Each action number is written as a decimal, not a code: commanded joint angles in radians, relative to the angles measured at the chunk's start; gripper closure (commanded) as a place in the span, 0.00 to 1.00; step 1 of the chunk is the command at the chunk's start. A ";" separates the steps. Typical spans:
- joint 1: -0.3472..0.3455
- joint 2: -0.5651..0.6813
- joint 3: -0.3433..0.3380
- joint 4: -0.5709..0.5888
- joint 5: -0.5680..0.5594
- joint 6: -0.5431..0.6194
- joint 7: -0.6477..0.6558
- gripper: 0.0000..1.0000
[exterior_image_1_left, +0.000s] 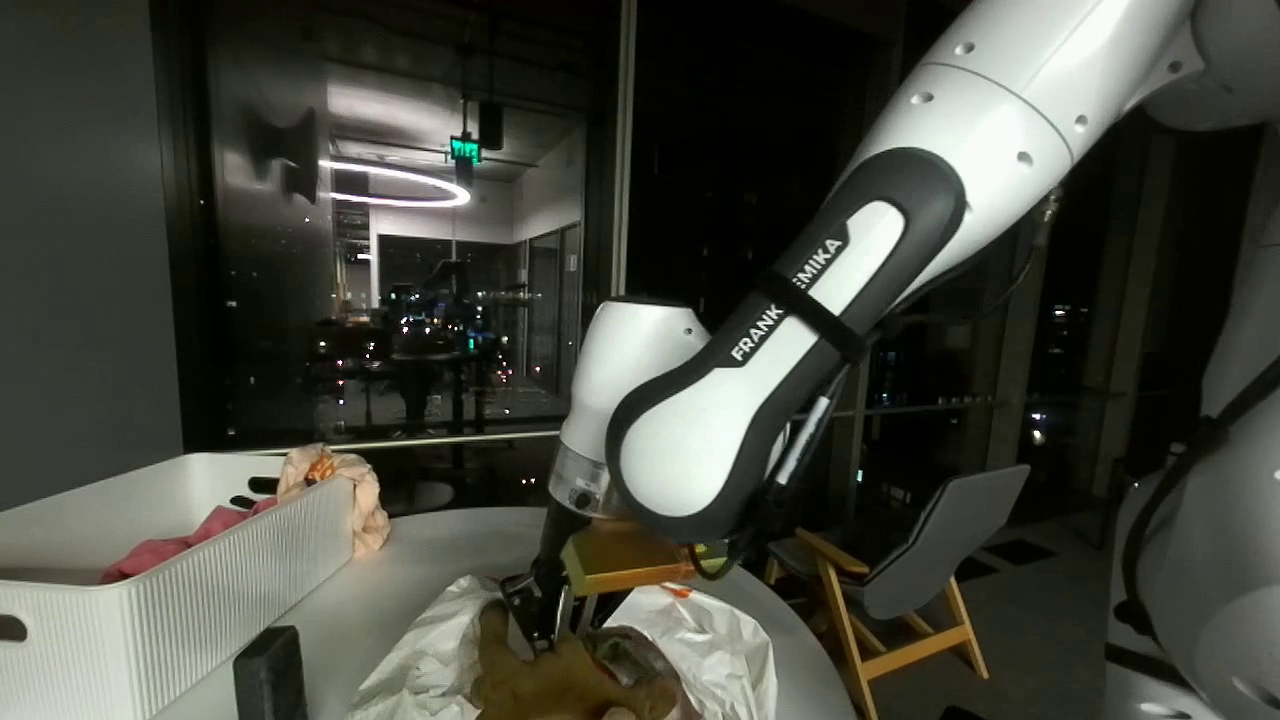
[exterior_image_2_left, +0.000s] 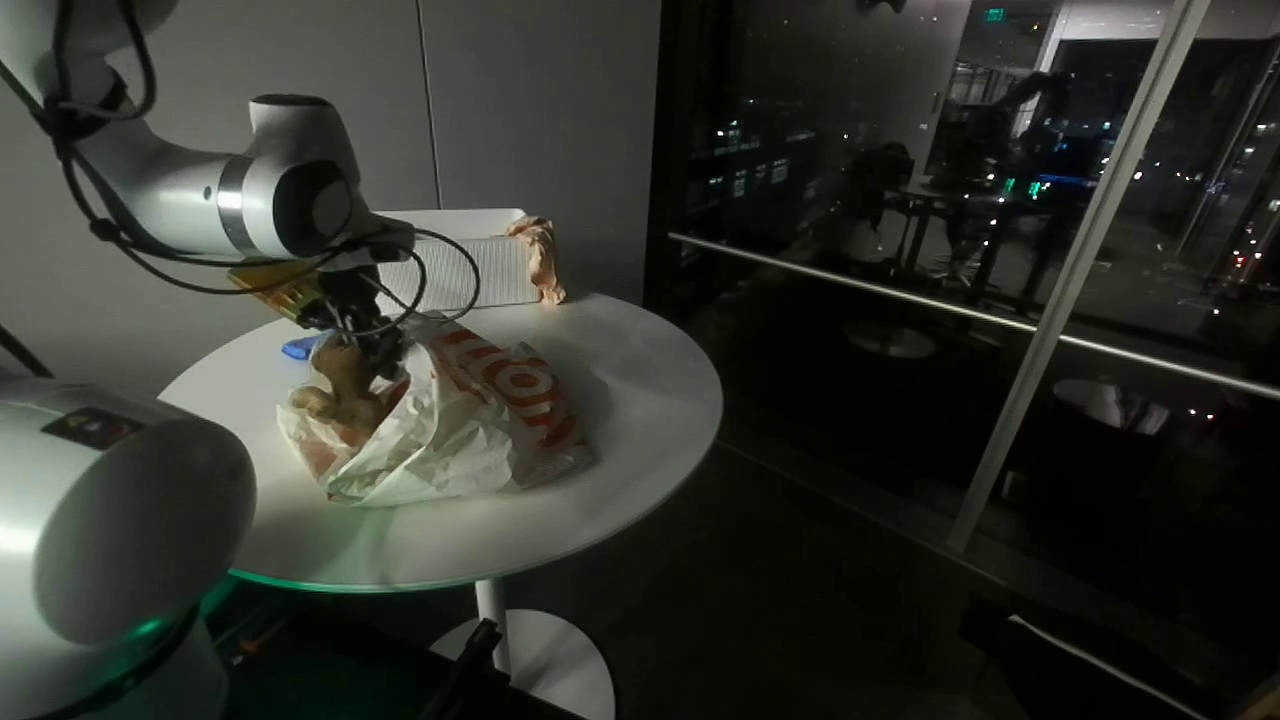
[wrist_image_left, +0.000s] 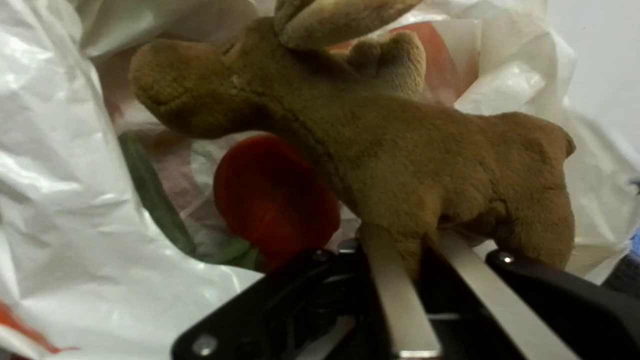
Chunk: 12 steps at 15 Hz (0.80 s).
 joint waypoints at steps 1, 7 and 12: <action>-0.159 -0.135 0.128 -0.024 -0.286 -0.073 0.269 0.92; -0.201 -0.083 0.182 0.122 -0.632 -0.391 0.499 0.90; -0.146 0.097 0.117 0.215 -0.696 -0.426 0.428 0.91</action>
